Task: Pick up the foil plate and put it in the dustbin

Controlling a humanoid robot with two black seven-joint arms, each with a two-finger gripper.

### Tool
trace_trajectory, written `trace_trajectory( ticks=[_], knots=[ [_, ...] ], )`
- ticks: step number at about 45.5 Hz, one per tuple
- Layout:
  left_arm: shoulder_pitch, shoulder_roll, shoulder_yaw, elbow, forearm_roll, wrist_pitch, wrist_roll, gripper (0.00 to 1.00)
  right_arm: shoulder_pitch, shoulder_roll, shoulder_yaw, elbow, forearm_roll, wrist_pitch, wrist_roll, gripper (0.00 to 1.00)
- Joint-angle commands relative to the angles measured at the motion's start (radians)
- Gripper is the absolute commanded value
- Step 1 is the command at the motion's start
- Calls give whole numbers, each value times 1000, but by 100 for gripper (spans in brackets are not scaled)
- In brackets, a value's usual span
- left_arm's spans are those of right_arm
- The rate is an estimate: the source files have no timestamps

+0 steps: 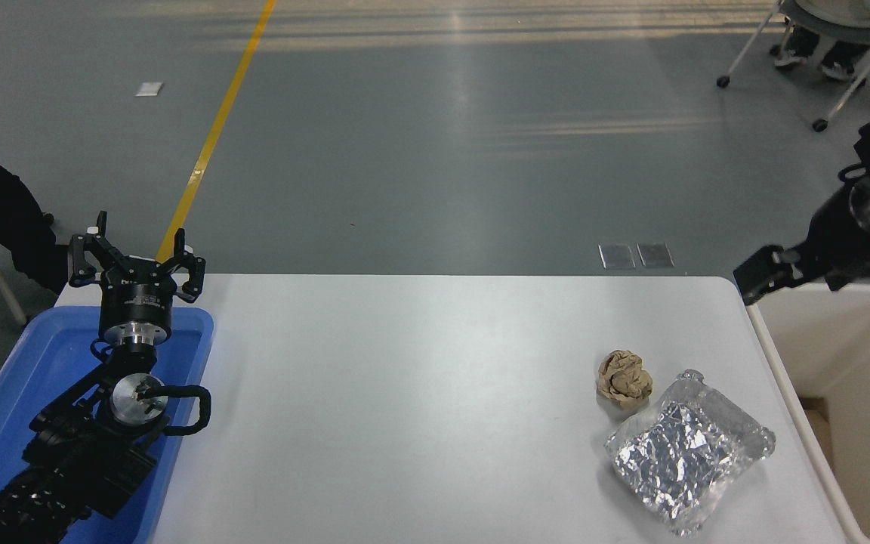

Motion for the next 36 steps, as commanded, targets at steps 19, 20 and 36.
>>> trace_trajectory(
  ticks=[19, 20, 36],
  knots=[
    [0, 0, 0, 1, -2, 1, -1, 99, -644, 68, 330, -261, -248, -269, 5, 100],
    [0, 0, 0, 1, -2, 1, -1, 99, -651, 70, 331, -268, -257, -274, 7, 100],
    [0, 0, 0, 1, -3, 1, -1, 99, -789, 143, 331, -396, -303, -381, 30, 100]
  ],
)
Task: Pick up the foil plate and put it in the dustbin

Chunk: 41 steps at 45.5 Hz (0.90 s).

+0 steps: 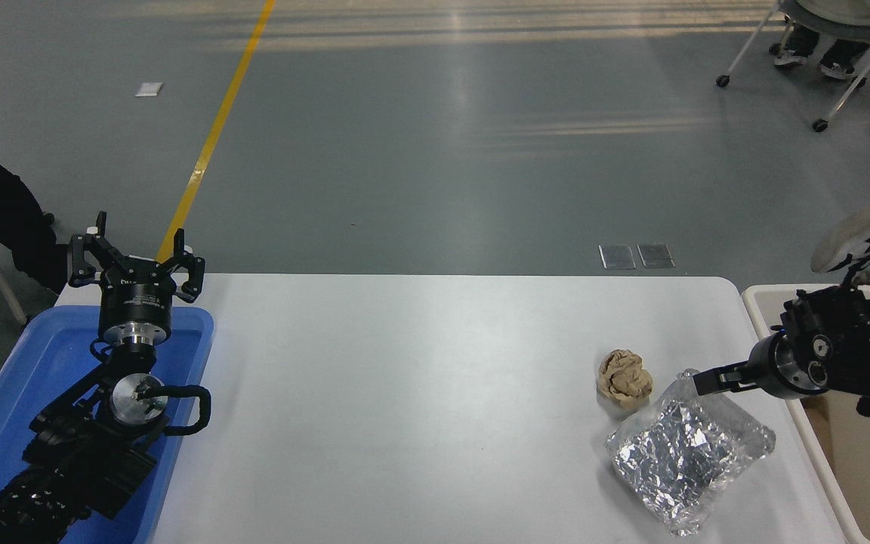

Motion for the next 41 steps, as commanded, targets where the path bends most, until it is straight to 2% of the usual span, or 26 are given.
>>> trace_trajectory(
  ticks=[1, 6, 10, 15, 21, 29, 41],
  knots=[
    [0, 0, 0, 0, -2, 0, 0, 99, -115, 52, 16, -88, -32, -79, 11, 100],
    [0, 0, 0, 0, -2, 0, 0, 99, -141, 68, 17, -107, -29, -108, 11, 94],
    [0, 0, 0, 0, -2, 0, 0, 99, -150, 75, 19, -108, -20, -128, 14, 78],
    [0, 0, 0, 0, -2, 0, 0, 99, -153, 77, 21, -110, -19, -142, 31, 53],
    [0, 0, 0, 0, -2, 0, 0, 99, -174, 94, 21, -151, -19, -155, 32, 43],
    [0, 0, 0, 0, -2, 0, 0, 99, -178, 98, 21, -157, -17, -156, 34, 0],
    [0, 0, 0, 0, 0, 0, 0, 99, -148, 74, -12, -142, -23, -143, 44, 0]
  ],
)
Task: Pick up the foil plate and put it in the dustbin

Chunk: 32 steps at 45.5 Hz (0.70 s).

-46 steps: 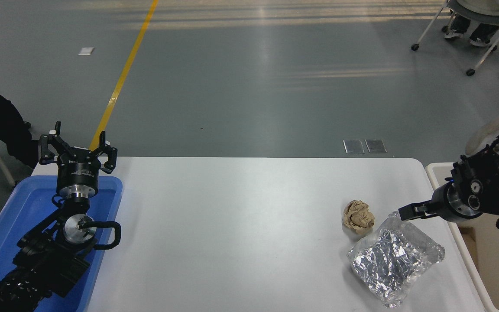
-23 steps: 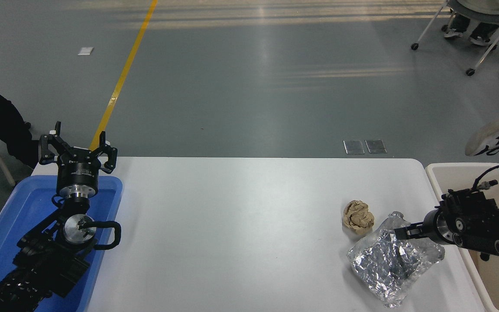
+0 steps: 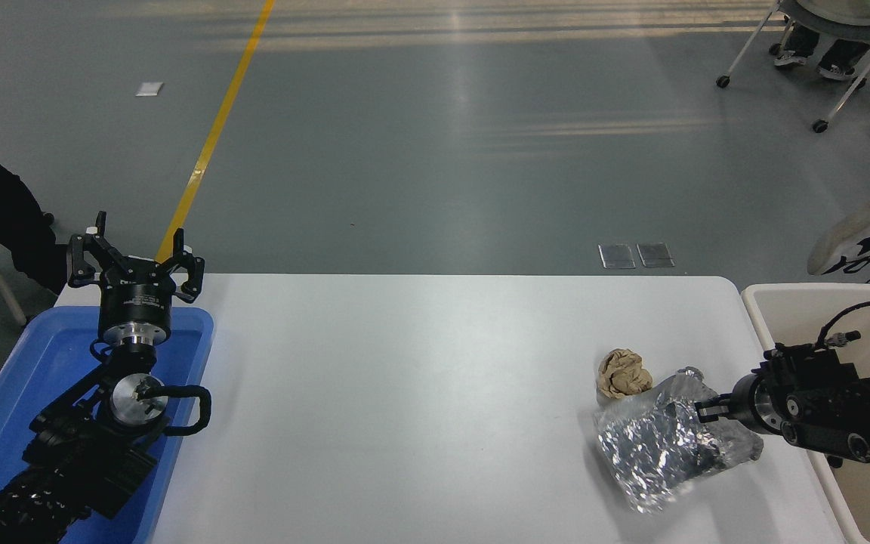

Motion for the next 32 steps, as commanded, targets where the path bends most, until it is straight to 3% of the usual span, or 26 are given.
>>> trace_trajectory(
  ticks=[1, 15, 32],
  knots=[
    [0, 0, 0, 0, 1, 0, 0, 99, 25, -24, -29, 12, -5, 3, 10, 0],
    [0, 0, 0, 0, 1, 0, 0, 99, 258, -219, -153, 254, 8, 20, 15, 0],
    [0, 0, 0, -2, 3, -2, 2, 99, 923, -391, -551, 667, 102, 175, 53, 0]
  ],
)
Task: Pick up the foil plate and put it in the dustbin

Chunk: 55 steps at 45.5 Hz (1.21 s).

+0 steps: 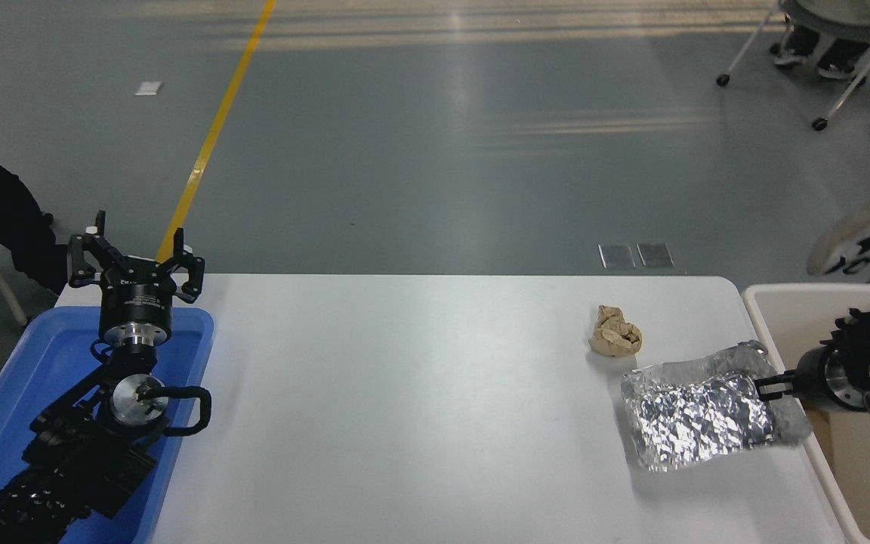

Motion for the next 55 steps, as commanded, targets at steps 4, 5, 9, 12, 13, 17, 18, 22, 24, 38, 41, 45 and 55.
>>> trace_trajectory(
  ticks=[4, 5, 9, 12, 13, 17, 18, 22, 24, 38, 41, 45, 55],
  knots=[
    [0, 0, 0, 0, 1, -1, 0, 99, 598, -90, -318, 285, 109, 198, 58, 0],
    [0, 0, 0, 0, 1, 0, 0, 99, 639, -86, -333, 293, 129, 224, 65, 0],
    [0, 1, 0, 0, 1, 0, 0, 99, 784, -58, -358, 296, 219, 339, 81, 0],
    [0, 1, 0, 0, 1, -1, 0, 99, 867, -34, -362, 296, 259, 404, 82, 0],
    [0, 1, 0, 0, 1, -1, 0, 99, 900, -23, -364, 296, 262, 425, 82, 0],
    [0, 1, 0, 0, 1, -1, 0, 99, 994, 2, -370, 296, 262, 476, 82, 0],
    [0, 1, 0, 0, 1, 0, 0, 99, 1014, 9, -375, 296, 262, 488, 82, 0],
    [0, 1, 0, 0, 1, -1, 0, 99, 1085, 31, -382, 296, 264, 516, 87, 0],
    [0, 1, 0, 0, 1, -1, 0, 99, 1105, 38, -384, 296, 265, 527, 92, 0],
    [0, 3, 0, 0, 1, -1, 0, 99, 1128, 45, -416, 287, 268, 559, 93, 0],
    [2, 3, 0, -1, 1, 0, 0, 99, 1128, 45, -424, 279, 268, 557, 93, 0],
    [2, 3, 0, -1, 1, 0, 0, 99, 1123, 42, -430, 265, 268, 554, 93, 0],
    [0, 1, 0, 0, 1, 0, 0, 99, 1045, -1, -479, 123, 259, 536, 93, 0]
  ],
)
